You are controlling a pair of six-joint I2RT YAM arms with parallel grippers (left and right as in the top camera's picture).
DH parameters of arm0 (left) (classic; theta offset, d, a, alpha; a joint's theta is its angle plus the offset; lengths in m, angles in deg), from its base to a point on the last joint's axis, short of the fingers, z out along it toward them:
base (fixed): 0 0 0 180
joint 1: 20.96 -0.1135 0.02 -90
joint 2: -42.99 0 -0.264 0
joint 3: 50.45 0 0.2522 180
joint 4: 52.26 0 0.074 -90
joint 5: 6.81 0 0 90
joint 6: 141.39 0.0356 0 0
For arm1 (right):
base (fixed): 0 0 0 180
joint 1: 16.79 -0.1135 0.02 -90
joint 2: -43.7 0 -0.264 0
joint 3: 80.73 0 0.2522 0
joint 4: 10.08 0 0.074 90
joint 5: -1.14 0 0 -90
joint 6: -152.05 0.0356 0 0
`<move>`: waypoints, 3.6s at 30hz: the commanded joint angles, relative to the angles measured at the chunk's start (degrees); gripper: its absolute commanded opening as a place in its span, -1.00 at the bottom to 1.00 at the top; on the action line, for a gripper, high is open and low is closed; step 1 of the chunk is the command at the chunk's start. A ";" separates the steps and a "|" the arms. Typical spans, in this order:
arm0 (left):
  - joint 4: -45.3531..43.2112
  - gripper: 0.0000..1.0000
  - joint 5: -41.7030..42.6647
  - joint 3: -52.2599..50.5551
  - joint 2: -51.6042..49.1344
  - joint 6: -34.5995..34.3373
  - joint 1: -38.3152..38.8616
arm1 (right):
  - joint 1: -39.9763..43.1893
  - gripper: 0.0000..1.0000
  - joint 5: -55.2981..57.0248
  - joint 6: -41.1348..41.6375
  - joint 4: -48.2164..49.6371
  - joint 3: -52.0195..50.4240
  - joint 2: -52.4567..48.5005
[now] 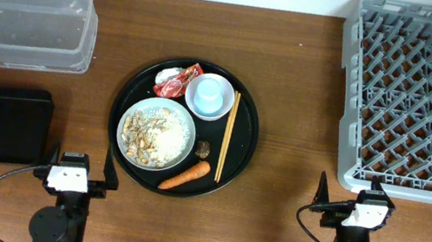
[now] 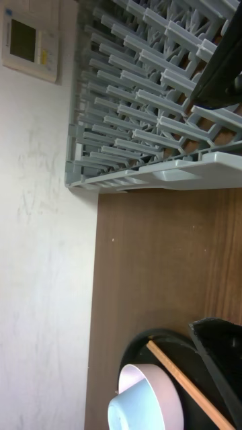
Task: Sort waste into correct bins and load items into the dishwasher rack
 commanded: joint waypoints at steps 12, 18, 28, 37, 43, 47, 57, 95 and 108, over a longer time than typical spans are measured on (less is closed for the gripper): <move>0.11 0.98 -0.81 -0.13 0.48 0.72 -0.26 | -0.35 0.97 0.46 0.31 -0.28 -0.31 0.48; 0.11 0.98 -0.83 -0.13 0.48 0.70 -0.26 | -0.35 0.97 0.44 0.31 -0.28 -0.31 0.48; 0.11 0.99 -0.83 -0.13 0.48 0.72 -0.26 | -0.35 0.97 0.44 0.31 -0.28 -0.31 0.48; -0.59 0.98 0.00 -0.13 0.48 0.66 -0.24 | -0.35 0.97 0.46 0.31 -0.28 -0.31 0.48; -4.70 0.98 36.20 -0.11 0.50 -8.83 -0.26 | -0.35 0.97 0.44 0.31 -0.28 -0.31 0.48; -11.21 0.99 40.79 -0.09 0.50 -8.87 -0.24 | -0.35 0.97 0.44 0.31 -0.28 -0.31 0.48; -18.36 0.98 43.17 3.13 0.48 -15.91 -0.26 | -0.35 0.97 0.46 0.31 -0.28 -0.31 0.48; 23.74 0.98 41.77 48.04 -50.47 -11.41 1.73 | -0.35 0.97 0.46 0.31 -0.28 -0.31 0.48; 39.87 0.99 29.75 61.86 -61.88 -6.62 13.11 | -0.35 0.97 0.46 0.31 -0.28 -0.31 0.48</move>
